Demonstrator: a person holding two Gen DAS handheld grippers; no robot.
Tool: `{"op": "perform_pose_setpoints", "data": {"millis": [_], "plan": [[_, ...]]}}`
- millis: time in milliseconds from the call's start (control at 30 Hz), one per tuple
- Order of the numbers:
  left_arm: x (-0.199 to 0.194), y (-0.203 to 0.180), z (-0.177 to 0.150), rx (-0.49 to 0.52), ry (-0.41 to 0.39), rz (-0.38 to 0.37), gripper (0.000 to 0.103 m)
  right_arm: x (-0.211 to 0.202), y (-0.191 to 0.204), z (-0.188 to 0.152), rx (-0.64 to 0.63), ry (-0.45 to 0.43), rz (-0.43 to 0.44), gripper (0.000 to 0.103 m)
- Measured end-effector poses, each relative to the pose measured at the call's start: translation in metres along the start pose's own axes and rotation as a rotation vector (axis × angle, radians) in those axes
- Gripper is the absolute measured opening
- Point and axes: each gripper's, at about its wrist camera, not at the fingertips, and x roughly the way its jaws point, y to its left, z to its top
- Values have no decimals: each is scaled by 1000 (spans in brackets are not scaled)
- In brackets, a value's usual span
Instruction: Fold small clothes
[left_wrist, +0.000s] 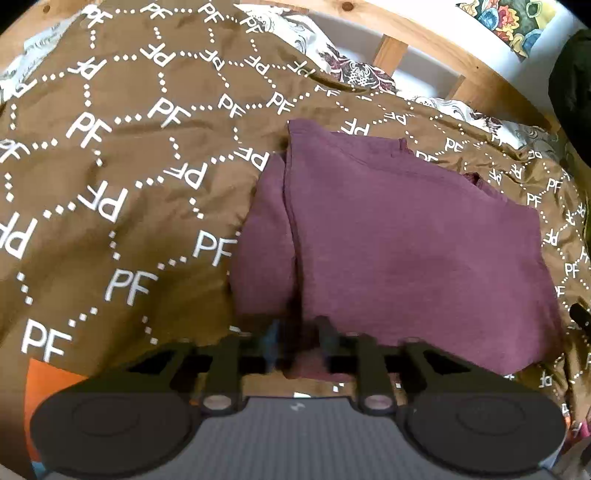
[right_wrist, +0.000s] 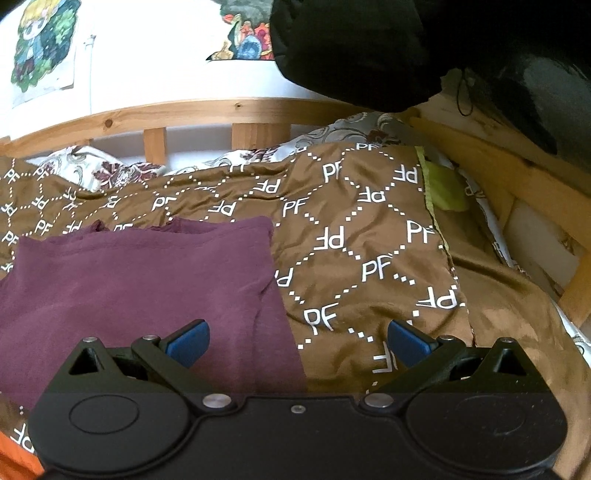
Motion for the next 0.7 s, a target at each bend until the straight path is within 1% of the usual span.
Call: {"op": "perform_pose_setpoints", "data": {"millis": [33, 67, 133, 167, 200, 233, 300, 500, 600, 700], "plan": [[-1, -1, 1, -3, -10, 4, 62, 0, 1, 0, -9, -1, 2, 102], [-5, -1, 1, -7, -25, 5, 69, -1, 3, 0, -17, -3, 5, 102], [-13, 1, 2, -19, -61, 1, 85, -2, 6, 0, -36, -13, 10, 102], [-16, 3, 2, -26, -77, -1, 89, -3, 8, 0, -47, -21, 14, 102], [-19, 5, 3, -35, -92, -2, 97, -5, 10, -1, -57, -31, 18, 102], [-21, 7, 3, -45, -104, -3, 102, -7, 12, -1, -70, -43, 23, 102], [-22, 10, 5, -68, -116, 1, 102, -11, 19, -1, -96, -73, 36, 102], [-16, 13, 8, -112, -107, 26, 102, -32, 50, -6, -187, -182, 97, 102], [-11, 14, 9, -128, -96, 33, 102, -36, 70, -9, -232, -202, 130, 102], [-5, 16, 10, -148, -78, 46, 102, -32, 91, -14, -277, -202, 162, 102]]}}
